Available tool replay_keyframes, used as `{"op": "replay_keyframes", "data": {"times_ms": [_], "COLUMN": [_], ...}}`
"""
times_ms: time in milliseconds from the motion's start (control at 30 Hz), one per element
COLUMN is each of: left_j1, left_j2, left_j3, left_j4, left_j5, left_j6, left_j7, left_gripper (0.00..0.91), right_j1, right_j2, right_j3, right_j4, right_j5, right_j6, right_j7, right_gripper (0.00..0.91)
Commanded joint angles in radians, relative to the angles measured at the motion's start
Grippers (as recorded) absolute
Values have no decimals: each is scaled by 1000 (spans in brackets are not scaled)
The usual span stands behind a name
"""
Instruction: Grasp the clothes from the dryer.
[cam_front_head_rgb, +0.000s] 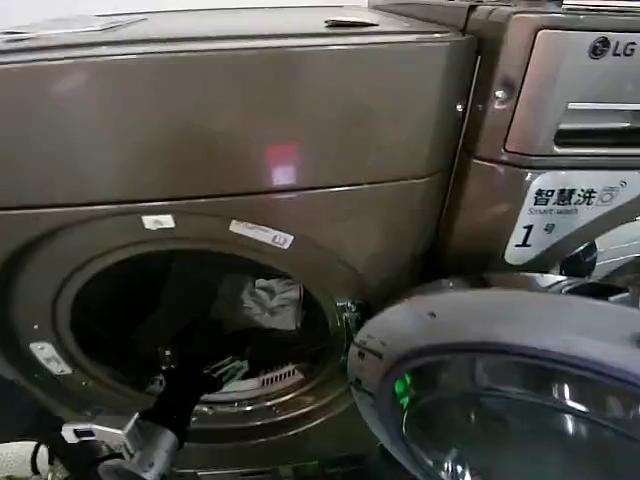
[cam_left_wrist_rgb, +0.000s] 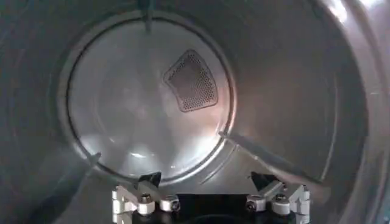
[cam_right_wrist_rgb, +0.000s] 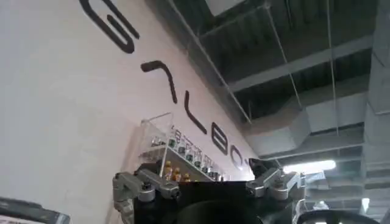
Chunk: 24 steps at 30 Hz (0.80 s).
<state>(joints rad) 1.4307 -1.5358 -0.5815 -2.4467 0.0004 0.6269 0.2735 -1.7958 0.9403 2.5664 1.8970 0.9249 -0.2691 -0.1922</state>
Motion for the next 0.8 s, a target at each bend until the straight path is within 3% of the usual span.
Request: {"op": "replay_keyframes", "data": {"times_ms": [33,400,667,800], "left_j1": [-2,-54,-208,-297], "left_j2": [-2,11,22,29], "left_j3": [0,3,36,58], "left_j4": [6,90,236,334], "left_j5": [1,-2,-6,-8], "left_j6": [-2,-49,-104,-137], "left_j7": [1,-12,-35,-52], "left_gripper": [907,907,907,907], "right_j1": [2,-13,6,2], "right_j2": [1,5,18,12], "right_j3": [-2,22,13,20], "right_j4": [3,20,76,78], "right_j5": [-1,-58,-73,-80], "right_j6": [0,4,-57,-37], "right_j7": [0,11,-4,-2], "right_gripper": [907,907,907,907]}}
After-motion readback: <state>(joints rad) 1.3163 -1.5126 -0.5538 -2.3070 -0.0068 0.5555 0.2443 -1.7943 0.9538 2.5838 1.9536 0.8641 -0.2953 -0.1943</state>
